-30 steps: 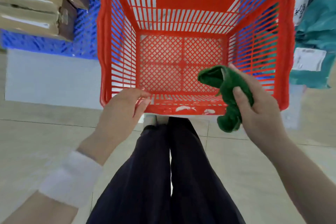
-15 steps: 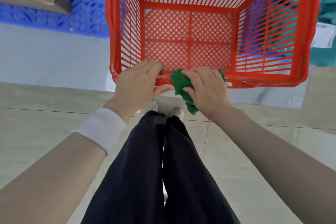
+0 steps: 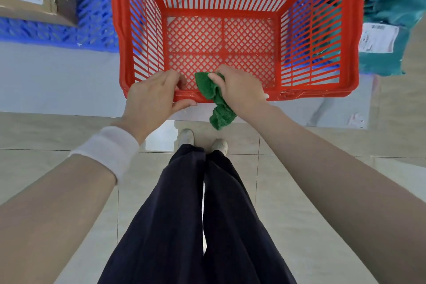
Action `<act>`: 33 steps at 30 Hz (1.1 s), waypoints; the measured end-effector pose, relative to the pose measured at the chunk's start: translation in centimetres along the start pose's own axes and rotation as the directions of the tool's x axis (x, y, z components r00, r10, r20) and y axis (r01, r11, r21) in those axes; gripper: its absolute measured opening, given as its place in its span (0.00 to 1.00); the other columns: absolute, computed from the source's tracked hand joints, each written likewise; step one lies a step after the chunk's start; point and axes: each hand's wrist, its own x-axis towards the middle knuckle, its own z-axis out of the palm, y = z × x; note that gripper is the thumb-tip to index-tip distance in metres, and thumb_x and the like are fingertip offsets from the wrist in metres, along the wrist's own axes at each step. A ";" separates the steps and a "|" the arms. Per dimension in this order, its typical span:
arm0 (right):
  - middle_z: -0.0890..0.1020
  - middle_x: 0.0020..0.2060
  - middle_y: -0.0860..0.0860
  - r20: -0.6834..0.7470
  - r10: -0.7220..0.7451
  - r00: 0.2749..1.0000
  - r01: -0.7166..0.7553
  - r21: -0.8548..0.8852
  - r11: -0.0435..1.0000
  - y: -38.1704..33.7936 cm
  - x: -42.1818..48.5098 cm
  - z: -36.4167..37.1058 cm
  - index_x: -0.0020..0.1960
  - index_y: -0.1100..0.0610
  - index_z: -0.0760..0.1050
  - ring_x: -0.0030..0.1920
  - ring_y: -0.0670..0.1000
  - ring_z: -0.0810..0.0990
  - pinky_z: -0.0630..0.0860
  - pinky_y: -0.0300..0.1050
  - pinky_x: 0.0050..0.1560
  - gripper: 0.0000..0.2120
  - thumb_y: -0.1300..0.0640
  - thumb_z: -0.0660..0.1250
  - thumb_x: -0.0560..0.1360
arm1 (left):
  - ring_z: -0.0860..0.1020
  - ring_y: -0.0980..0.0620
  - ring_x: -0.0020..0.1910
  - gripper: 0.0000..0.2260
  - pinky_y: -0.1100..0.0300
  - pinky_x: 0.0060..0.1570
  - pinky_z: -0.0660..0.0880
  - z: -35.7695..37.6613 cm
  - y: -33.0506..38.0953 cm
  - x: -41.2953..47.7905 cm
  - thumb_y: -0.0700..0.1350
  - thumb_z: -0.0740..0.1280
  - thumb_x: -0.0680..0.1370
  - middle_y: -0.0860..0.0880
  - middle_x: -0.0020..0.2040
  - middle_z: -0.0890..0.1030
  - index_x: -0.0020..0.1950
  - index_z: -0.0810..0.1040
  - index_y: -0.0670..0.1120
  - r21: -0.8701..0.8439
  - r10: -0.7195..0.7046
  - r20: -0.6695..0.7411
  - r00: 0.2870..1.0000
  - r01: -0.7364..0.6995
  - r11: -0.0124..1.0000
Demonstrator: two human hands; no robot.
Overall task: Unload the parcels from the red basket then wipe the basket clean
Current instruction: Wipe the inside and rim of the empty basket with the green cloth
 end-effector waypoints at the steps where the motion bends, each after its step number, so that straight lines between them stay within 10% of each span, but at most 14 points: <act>1: 0.79 0.53 0.56 0.023 -0.032 0.999 0.030 0.085 0.996 0.4 0.1 -0.3 0.60 0.59 0.71 0.52 0.57 0.77 0.70 0.47 0.47 0.17 0.48 0.55 0.80 | 0.80 0.48 0.40 0.26 0.61 0.30 0.64 0.0 0.0 0.0 0.67 0.57 0.69 0.48 0.41 0.80 0.48 0.74 0.46 -0.006 -0.001 0.000 1.000 0.001 1.000; 6: 0.79 0.55 0.60 -0.059 -0.330 0.942 0.327 -0.049 0.944 1.5 -2.7 0.4 0.64 0.64 0.72 0.54 0.61 0.78 0.74 0.55 0.54 0.26 0.47 0.55 0.74 | 0.80 0.46 0.41 0.25 0.60 0.32 0.64 -0.1 0.0 0.2 0.65 0.60 0.68 0.46 0.40 0.80 0.48 0.75 0.45 -0.017 -0.006 0.015 1.000 0.006 1.000; 15: 0.80 0.40 0.56 -0.078 -0.494 0.866 0.455 -0.290 0.842 2.4 -1.4 1.2 0.47 0.61 0.78 0.37 0.57 0.79 0.73 0.45 0.36 0.16 0.53 0.55 0.75 | 0.79 0.45 0.43 0.27 0.58 0.32 0.65 -0.3 0.1 0.2 0.66 0.58 0.68 0.45 0.42 0.80 0.49 0.74 0.44 -0.011 -0.003 0.042 0.999 0.004 1.000; 21: 0.78 0.55 0.58 -0.049 -0.099 0.994 0.096 -0.051 0.994 0.5 1.1 0.3 0.60 0.63 0.68 0.53 0.59 0.76 0.65 0.48 0.43 0.18 0.51 0.49 0.82 | 0.78 0.46 0.46 0.27 0.57 0.35 0.65 -0.4 0.3 0.2 0.66 0.58 0.67 0.46 0.45 0.80 0.50 0.73 0.44 -0.010 -0.046 0.079 0.996 0.047 0.999; 28: 0.75 0.42 0.50 -0.077 0.020 0.997 0.018 0.464 0.886 1.2 -0.2 -5.1 0.54 0.58 0.71 0.43 0.50 0.74 0.67 0.41 0.41 0.10 0.54 0.54 0.81 | 0.77 0.46 0.48 0.24 0.57 0.36 0.66 -0.3 0.3 0.2 0.64 0.63 0.69 0.46 0.47 0.79 0.51 0.73 0.45 -0.020 -0.077 0.114 0.991 0.080 0.997; 33: 0.78 0.46 0.52 -0.016 -0.265 0.964 0.266 0.048 0.963 6.0 -4.9 -5.9 0.60 0.60 0.73 0.44 0.51 0.75 0.67 0.42 0.44 0.19 0.49 0.57 0.76 | 0.77 0.47 0.48 0.23 0.58 0.36 0.66 -0.4 0.5 0.1 0.64 0.62 0.70 0.47 0.48 0.79 0.51 0.72 0.45 -0.012 -0.102 0.130 0.986 0.105 0.994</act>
